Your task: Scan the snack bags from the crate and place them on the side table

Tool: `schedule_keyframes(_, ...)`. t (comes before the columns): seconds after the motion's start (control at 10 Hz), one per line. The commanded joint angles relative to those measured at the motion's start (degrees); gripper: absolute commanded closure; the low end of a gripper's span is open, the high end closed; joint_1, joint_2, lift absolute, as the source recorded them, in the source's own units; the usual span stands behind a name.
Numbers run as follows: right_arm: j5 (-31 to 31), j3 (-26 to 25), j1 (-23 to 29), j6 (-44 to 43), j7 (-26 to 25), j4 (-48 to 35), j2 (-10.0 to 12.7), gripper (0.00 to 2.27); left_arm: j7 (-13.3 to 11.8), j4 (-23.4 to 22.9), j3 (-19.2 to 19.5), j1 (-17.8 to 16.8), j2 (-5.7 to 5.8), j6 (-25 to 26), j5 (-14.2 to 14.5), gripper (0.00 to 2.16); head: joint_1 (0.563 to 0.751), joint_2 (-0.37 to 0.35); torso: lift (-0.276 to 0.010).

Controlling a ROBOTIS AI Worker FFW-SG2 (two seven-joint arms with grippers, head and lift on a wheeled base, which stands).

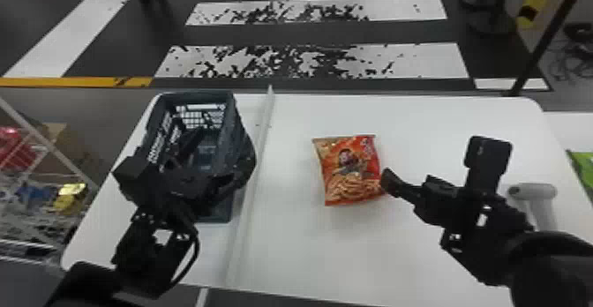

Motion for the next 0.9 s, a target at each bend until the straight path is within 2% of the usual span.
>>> schedule_keyframes(0.0,-3.69,-1.62,-2.39,5.31,-0.17,2.03,1.12,0.11,-0.09,0.33,-0.16,0.09,-0.05,0.12,-0.04,0.04,0.695,0.141,-0.05)
schedule_keyframes(0.4,-8.61,-4.17,-7.66,10.23,-4.3,8.1,3.58,0.1,-0.26,1.3,-0.34,0.09,-0.05,0.12,-0.04,0.04,0.695,0.156,-0.05)
schedule_keyframes(0.8,-14.59,-6.98,-12.41,11.11,-5.71,15.57,4.51,0.1,-0.35,2.27,-0.6,-0.18,-0.14,0.12,-0.04,0.04,0.695,0.16,-0.05)
